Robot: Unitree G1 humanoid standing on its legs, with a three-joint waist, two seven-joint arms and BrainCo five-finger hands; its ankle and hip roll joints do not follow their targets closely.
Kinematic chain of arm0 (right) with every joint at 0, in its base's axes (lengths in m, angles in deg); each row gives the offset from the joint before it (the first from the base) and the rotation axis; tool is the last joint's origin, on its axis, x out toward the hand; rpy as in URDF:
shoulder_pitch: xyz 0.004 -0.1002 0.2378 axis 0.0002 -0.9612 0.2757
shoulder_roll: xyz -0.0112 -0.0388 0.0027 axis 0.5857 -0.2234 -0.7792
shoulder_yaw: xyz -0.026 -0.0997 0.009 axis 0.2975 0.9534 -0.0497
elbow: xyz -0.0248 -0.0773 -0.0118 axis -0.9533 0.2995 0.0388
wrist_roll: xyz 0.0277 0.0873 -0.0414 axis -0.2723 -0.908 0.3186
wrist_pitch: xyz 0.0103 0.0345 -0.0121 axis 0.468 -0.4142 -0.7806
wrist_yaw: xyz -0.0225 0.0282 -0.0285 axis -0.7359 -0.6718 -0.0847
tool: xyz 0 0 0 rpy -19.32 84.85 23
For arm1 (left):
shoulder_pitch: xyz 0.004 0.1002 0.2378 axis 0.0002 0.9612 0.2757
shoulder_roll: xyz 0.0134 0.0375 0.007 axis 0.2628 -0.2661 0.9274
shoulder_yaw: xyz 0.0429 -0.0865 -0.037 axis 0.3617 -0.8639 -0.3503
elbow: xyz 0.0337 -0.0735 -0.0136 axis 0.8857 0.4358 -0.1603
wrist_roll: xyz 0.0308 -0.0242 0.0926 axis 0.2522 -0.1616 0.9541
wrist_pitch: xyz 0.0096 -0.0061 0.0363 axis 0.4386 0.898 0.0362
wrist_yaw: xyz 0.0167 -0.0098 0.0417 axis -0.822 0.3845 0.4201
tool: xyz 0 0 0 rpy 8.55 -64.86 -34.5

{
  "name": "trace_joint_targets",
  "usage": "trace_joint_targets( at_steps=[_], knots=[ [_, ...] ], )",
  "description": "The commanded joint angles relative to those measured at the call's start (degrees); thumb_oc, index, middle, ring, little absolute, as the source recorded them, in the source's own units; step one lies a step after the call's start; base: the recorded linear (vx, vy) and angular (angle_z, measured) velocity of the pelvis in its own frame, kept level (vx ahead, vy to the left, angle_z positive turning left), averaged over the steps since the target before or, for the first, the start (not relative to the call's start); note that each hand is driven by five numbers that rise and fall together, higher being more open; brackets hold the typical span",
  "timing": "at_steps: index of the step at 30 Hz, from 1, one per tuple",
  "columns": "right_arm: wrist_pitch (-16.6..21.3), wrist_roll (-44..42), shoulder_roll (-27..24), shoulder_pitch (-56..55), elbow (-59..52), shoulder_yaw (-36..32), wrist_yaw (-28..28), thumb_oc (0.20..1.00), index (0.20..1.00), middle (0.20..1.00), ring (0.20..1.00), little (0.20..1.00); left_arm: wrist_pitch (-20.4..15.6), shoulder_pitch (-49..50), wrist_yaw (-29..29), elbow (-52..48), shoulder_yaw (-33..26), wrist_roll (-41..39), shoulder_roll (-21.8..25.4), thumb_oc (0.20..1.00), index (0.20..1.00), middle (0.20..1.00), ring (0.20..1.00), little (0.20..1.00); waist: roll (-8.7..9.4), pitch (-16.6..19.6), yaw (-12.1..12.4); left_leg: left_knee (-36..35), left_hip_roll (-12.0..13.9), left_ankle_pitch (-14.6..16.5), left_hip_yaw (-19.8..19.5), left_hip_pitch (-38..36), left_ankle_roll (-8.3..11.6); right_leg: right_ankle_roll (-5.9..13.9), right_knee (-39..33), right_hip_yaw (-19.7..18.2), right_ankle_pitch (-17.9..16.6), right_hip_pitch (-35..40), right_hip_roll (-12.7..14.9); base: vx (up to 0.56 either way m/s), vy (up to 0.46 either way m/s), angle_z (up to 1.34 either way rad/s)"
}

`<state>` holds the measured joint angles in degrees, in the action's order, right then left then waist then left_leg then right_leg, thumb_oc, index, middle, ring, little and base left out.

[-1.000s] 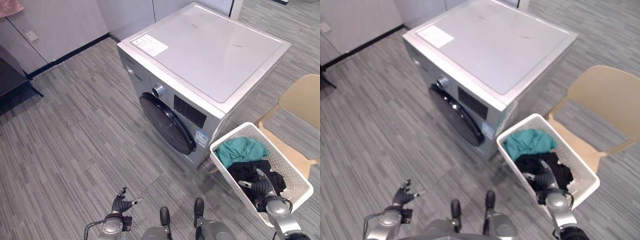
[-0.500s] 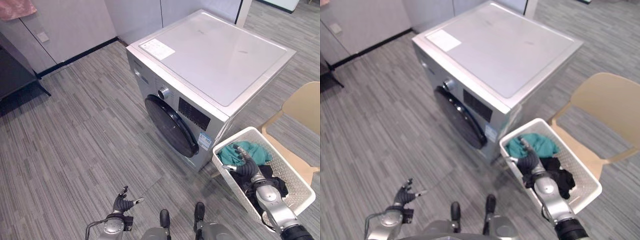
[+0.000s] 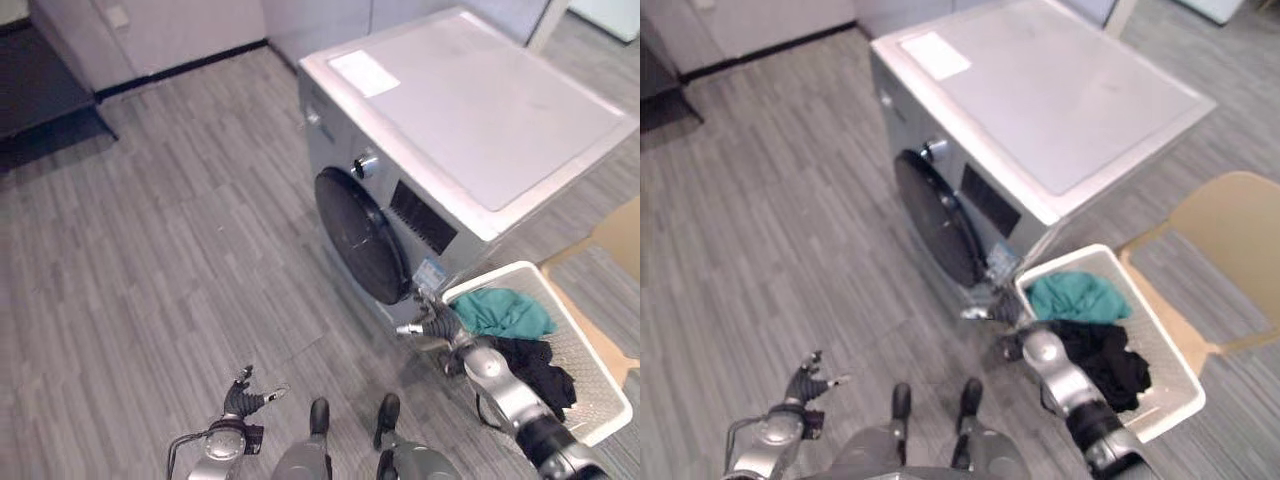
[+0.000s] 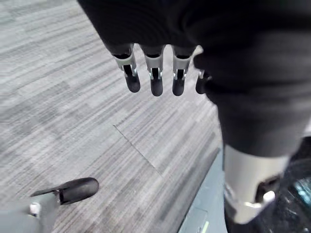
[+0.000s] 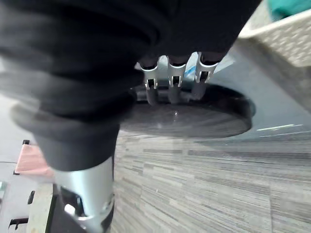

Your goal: Grab the laundry basket,head to the washer,open it,put in the laundry and shut it.

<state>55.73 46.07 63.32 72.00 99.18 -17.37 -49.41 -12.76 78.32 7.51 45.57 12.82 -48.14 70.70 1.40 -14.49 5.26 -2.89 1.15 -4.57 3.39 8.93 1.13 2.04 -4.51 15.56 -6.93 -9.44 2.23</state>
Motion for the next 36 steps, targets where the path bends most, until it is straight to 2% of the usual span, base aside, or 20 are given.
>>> trace_joint_targets(
  at_steps=[1,5,6,8,10,14,19,25,27,36],
  knots=[
    [3.25,-3.22,1.48,2.54,-1.22,-1.16,5.36,1.0,1.0,1.0,1.0,1.0,-3.08,-1.48,2.58,0.43,0.04,-2.83,2.49,1.0,1.0,1.0,1.0,1.0,0.88,-2.9,1.52,4.95,-1.44,5.7,0.84,-0.53,0.31,5.09,4.14,-0.39,5.52,0.83,4.41,-0.03,0.036,0.32],
    [3.73,-1.08,1.69,9.14,2.21,-2.78,11.77,1.0,1.0,1.0,1.0,1.0,-4.05,-1.94,3.95,0.76,1.19,-4.72,2.09,1.0,1.0,1.0,1.0,1.0,-0.32,-4.53,3.03,4.69,-1.89,4.62,-0.29,2.02,0.37,5.24,4.39,0.61,5.09,-1.31,5.05,-0.03,0.04,0.34],
    [3.91,0.29,1.59,15.5,6.47,-3.76,16.6,1.0,1.0,1.0,1.0,1.0,-5.13,-3.87,5.24,0.43,3.03,-5.93,1.71,1.0,1.0,1.0,1.0,1.0,-1.12,-5.67,3.98,4.32,-2.15,3.66,-1.12,3.94,0.62,5.33,4.32,1.23,4.72,-2.8,5.45,-0.01,0.013,0.39],
    [3.76,1.86,0.76,16.1,5.48,-3.86,17.61,1.0,1.0,1.0,1.0,1.0,-5.15,-5.17,5.65,0.4,3.68,-5.81,1.32,1.0,1.0,1.0,1.0,1.0,-1.06,-5.97,4.16,4.08,-2.37,3.44,-1.64,4.63,0.67,5.37,4.11,1.4,4.82,-3.17,5.34,0.01,-0.013,0.4],
    [3.79,2.18,0.52,15.81,4.96,-3.86,17.72,1.0,1.0,1.0,1.0,1.0,-5.09,-5.49,5.74,0.49,3.8,-5.62,1.11,1.0,1.0,1.0,1.0,1.0,-0.99,-5.98,4.14,4.0,-2.4,3.43,-1.76,4.65,0.67,5.4,4.02,1.51,4.84,-3.09,5.39,0.02,-0.017,0.27],
    [4.93,4.89,-0.93,10.89,-3.2,-5.9,18.18,1.0,1.0,1.0,1.0,1.0,-4.61,-5.96,5.92,0.09,3.71,-3.94,0.33,1.0,1.0,1.0,1.0,1.0,-0.61,-5.66,2.91,2.94,-2.51,3.53,-2.06,3.68,0.57,5.6,3.66,1.16,5.0,-2.53,5.16,0.03,-0.001,0.21],
    [5.19,10.25,-3.2,-0.32,-11.57,-11.03,18.17,1.0,1.0,1.0,1.0,1.0,-3.88,-4.53,5.52,-1.15,2.53,-1.35,-0.08,1.0,1.0,1.0,1.0,1.0,0.75,-4.33,-0.05,2.34,-2.35,4.76,-1.11,0.99,-0.1,5.92,3.67,0.14,5.18,-1.21,5.07,0.0,0.018,-0.13],
    [4.89,7.19,-2.45,1.1,-8.74,-9.78,16.66,1.0,1.0,1.0,1.0,1.0,-3.88,-5.41,4.99,-1.69,3.27,-1.44,0.61,1.0,1.0,1.0,1.0,1.0,1.0,-4.89,-0.35,2.88,-2.42,5.15,0.06,1.06,-0.43,5.94,4.42,-1.09,4.61,-2.13,5.23,-0.05,0.027,-0.25],
    [4.68,4.3,-2.02,5.36,-4.03,-7.51,15.93,1.0,1.0,1.0,1.0,1.0,-4.21,-5.69,4.57,-1.77,4.14,-2.06,0.89,1.0,1.0,1.0,1.0,1.0,0.6,-5.9,0.29,3.96,-2.47,5.37,0.4,1.75,-0.4,5.8,4.54,-1.34,4.3,-2.61,5.28,-0.06,0.017,-0.22],
    [3.99,-4.36,-2.5,17.39,8.18,-5.48,15.98,1.0,1.0,1.0,1.0,1.0,-4.8,-5.5,4.61,-0.18,5.22,-4.51,2.14,1.0,1.0,1.0,1.0,1.0,-0.51,-7.11,2.36,4.2,-2.65,4.0,0.04,4.8,0.06,5.78,4.17,-0.85,3.24,-4.76,5.72,-0.01,0.003,0.0]
  ],
)
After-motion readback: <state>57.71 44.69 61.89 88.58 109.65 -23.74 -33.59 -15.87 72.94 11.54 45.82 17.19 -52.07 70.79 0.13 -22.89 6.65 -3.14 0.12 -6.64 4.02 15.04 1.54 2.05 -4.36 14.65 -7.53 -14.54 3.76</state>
